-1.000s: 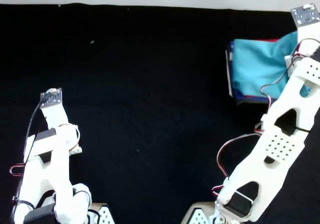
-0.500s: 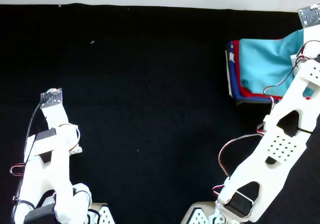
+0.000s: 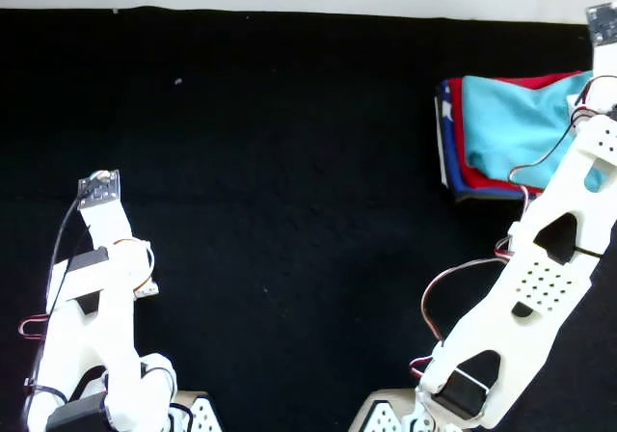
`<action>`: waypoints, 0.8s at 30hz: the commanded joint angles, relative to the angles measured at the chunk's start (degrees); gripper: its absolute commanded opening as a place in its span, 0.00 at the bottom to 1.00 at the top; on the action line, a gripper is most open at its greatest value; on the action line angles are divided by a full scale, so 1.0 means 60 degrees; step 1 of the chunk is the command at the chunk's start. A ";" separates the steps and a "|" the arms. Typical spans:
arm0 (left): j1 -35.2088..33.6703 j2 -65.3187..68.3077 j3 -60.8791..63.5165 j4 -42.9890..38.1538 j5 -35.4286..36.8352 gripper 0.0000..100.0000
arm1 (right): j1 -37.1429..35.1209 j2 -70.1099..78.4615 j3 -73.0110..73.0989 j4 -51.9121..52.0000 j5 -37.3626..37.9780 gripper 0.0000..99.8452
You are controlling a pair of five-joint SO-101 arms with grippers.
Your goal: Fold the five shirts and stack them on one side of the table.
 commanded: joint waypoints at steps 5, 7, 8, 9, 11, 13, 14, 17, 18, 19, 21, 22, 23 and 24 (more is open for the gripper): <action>0.0037 0.0022 0.0007 -0.0205 -0.0029 0.01 | -0.0256 -0.0212 -0.1824 0.0374 -0.1802 0.02; 0.0037 0.0022 0.0007 -0.0205 -0.0029 0.01 | -0.0315 -0.0212 -0.2147 0.0374 -0.1875 0.08; 0.0037 0.0022 0.0007 -0.0205 -0.0029 0.01 | -0.0315 -0.0212 -0.2234 0.0374 -0.1875 0.10; 0.0037 0.0022 0.0007 -0.0205 -0.0029 0.01 | -0.0315 -0.0212 -0.2293 0.0374 -0.1875 0.12; 0.0037 0.0022 0.0007 -0.0205 -0.0029 0.01 | -0.0315 -0.0212 -0.2322 0.0374 -0.1875 0.14; 0.0037 0.0022 0.0007 -0.0205 -0.0029 0.01 | -0.0286 -0.0212 -0.2293 0.0374 -0.1875 0.15; 0.0037 0.0022 0.0007 -0.0205 -0.0029 0.01 | -0.0271 -0.0198 -0.2264 0.0374 -0.1875 0.15; 0.0037 0.0022 0.0007 -0.0205 -0.0029 0.01 | -0.0271 -0.0154 -0.2249 0.0374 -0.1875 0.13; 0.0037 0.0022 0.0007 -0.0205 -0.0029 0.01 | -0.0286 -0.0139 -0.2249 0.0374 -0.1875 0.10; 0.0037 0.0022 0.0007 -0.0205 -0.0029 0.01 | -0.0300 -0.0139 -0.2249 0.0374 -0.1875 0.06; 0.0037 0.0022 0.0007 -0.0205 -0.0029 0.01 | -0.0330 -0.0139 -0.2234 0.0388 -0.1875 0.00; 0.0037 0.0022 0.0007 -0.0205 -0.0029 0.01 | -0.0374 -0.0125 -0.2234 0.0388 -0.1919 0.02; 0.0037 0.0022 0.0007 -0.0205 -0.0029 0.01 | -0.0388 -0.0125 -0.2234 0.0388 -0.1978 0.02; 0.0037 0.0022 0.0007 -0.0205 -0.0029 0.01 | -0.0403 -0.0110 -0.2220 0.0388 -0.2007 0.01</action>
